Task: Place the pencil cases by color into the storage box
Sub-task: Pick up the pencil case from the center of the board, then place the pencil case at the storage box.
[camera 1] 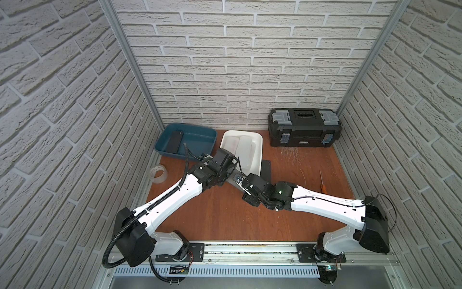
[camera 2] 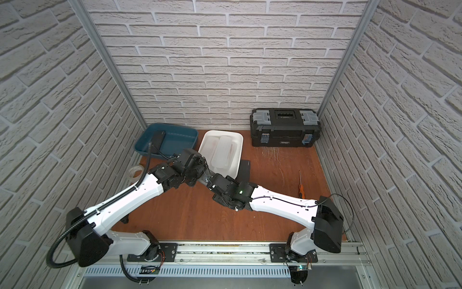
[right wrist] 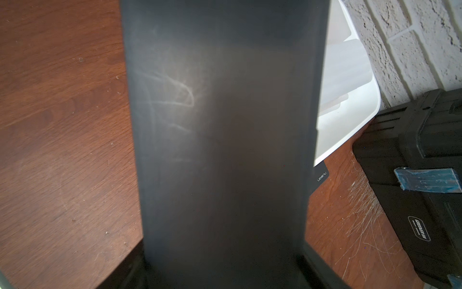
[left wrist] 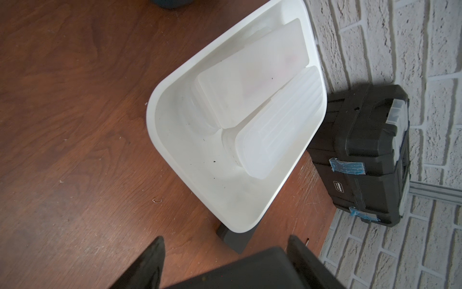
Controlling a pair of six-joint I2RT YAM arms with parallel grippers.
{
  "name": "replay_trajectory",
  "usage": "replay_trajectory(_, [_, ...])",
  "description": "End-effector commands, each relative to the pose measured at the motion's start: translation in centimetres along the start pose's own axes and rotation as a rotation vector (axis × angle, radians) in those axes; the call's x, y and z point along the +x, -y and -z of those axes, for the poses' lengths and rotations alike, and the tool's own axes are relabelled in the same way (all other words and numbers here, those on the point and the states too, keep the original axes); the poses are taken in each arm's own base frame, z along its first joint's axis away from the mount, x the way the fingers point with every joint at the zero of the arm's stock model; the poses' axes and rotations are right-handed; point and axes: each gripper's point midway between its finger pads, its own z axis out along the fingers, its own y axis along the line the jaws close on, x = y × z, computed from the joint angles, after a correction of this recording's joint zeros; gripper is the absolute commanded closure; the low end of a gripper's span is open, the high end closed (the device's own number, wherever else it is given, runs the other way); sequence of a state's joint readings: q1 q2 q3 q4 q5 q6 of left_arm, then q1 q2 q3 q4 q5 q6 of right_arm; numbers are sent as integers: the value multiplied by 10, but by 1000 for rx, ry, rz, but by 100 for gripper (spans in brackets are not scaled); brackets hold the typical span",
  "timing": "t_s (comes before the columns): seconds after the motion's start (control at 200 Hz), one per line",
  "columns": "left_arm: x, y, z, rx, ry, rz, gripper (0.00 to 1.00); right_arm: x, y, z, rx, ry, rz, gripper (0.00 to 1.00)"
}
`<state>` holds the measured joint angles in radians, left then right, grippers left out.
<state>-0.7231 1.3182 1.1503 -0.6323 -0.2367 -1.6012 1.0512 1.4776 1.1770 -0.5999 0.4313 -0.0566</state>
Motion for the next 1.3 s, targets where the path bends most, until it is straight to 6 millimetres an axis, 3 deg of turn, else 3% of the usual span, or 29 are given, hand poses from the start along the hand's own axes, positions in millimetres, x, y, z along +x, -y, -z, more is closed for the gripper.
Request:
replay_trajectory(0.0, [2, 2, -4, 15, 5, -40, 46, -25, 2, 8, 5, 74, -20, 31])
replay_trajectory(0.29, [1, -3, -7, 0, 13, -67, 41, -34, 5, 15, 1, 106, -49, 31])
replay_trajectory(0.545, [-1, -3, -6, 1, 22, -78, 50, -36, 6, 13, 7, 106, -63, 29])
replay_trajectory(0.955, [-7, -2, 0, 7, 41, -84, 50, -44, 17, 17, 57, 131, -115, 15])
replay_trajectory(1.295, [-16, -6, -2, 7, 44, -66, 53, -44, 21, 21, 72, 149, -142, 15])
